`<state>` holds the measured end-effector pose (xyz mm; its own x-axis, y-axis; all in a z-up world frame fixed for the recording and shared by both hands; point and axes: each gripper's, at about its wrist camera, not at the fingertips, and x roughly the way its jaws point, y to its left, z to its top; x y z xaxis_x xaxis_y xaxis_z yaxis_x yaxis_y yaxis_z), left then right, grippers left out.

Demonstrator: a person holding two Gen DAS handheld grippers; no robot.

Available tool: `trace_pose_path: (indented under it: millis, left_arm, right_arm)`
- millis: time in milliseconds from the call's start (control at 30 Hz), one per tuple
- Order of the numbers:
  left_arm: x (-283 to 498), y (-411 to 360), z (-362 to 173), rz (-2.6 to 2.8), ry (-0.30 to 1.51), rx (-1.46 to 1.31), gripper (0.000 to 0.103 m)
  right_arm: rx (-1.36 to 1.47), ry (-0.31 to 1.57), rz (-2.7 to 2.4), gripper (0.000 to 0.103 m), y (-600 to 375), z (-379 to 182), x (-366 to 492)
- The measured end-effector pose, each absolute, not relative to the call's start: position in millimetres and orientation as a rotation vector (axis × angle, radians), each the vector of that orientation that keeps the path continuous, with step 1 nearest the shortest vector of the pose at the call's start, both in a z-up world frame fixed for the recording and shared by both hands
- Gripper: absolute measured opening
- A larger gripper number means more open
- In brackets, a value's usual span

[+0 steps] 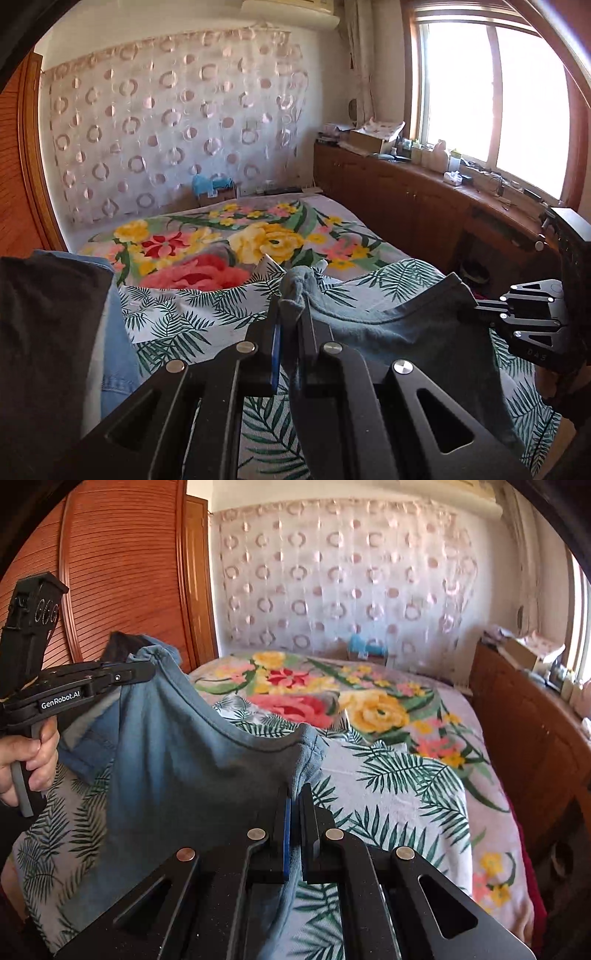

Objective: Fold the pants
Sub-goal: 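Lay the lifted shorts down folded and open both grippers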

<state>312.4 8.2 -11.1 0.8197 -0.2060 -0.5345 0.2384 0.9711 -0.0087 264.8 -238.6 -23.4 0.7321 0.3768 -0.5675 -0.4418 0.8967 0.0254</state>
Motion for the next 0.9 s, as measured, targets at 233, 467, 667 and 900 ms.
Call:
trace_pose_path:
  millis: [233,467,667,900]
  left_arm:
    - [326,2,-31,-0.219,0.629,0.090,0.020]
    - [316,3,-32,-0.242,0.646,0.072,0.053]
    - [293,-2,-29,-0.282,0.649,0.074,0.081]
    - [253,-11,-28,-0.288,0.657,0.067,0.081]
  right_arm:
    - [-0.116,0.666,0.433,0.003,-221,-25,281]
    - [-0.132,0.683,0.381,0.026,-203,-10,276]
    - [-0.102,0.647,0.391,0.033,-205,6,250]
    - [-0.081,0.625,0.399,0.038,-213,4,205]
